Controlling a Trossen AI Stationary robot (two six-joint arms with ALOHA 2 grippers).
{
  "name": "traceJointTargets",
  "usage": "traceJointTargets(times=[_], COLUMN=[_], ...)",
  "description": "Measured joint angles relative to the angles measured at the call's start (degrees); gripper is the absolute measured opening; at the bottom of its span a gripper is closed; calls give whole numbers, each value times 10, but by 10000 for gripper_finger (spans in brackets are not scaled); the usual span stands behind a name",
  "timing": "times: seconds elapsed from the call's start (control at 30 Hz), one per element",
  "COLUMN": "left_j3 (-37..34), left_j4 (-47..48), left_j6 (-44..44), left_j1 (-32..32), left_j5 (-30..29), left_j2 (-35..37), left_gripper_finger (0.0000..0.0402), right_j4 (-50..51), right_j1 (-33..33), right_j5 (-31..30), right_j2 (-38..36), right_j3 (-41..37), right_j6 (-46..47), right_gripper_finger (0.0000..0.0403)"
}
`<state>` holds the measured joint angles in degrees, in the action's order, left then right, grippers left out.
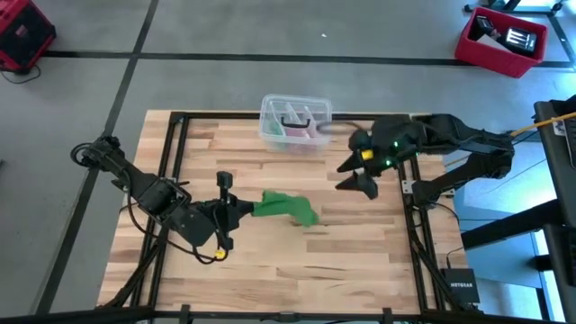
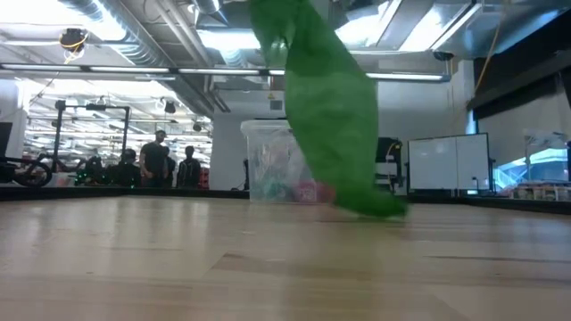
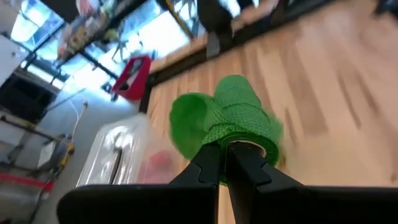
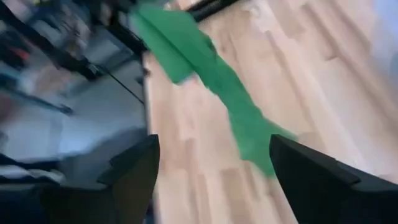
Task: Roll bandage
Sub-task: Roll the green bandage
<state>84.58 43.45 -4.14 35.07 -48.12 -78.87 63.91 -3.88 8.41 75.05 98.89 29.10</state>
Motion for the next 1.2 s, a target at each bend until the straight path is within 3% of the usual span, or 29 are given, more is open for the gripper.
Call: traceJointTargets(times=[0.17, 0.37, 0.47, 0.57, 0.7, 0.87, 1.03, 1.2], left_j3=[17, 34, 34, 34, 34, 34, 33, 33], left_j4=[-146, -313, -341, -337, -333, -332, -332, -318], left_j6=[-96, -178, -188, -184, -183, -182, -183, -182], left_j1=[11, 10, -3, -17, -28, -38, -38, -38], left_j5=[63, 64, 64, 63, 63, 64, 64, 64], left_j2=[1, 43, 60, 70, 68, 61, 60, 60], left_gripper_finger=[2, 2, 2, 2, 2, 2, 2, 2], right_j4=[19, -23, -68, -169, -394, -635, -654, -652], right_j1=[-47, -124, -166, -208, -249, -254, -254, -254], right_j5=[-132, -255, -306, -358, -420, -404, -461, -437], right_j2=[0, 0, 0, 0, 5, 43, 65, 61], right_j3=[0, -24, -62, -129, -260, -390, -400, -400], right_j6=[-67, -110, -127, -142, -196, -244, -265, -265], right_gripper_finger=[305, 305, 305, 305, 305, 305, 305, 270])
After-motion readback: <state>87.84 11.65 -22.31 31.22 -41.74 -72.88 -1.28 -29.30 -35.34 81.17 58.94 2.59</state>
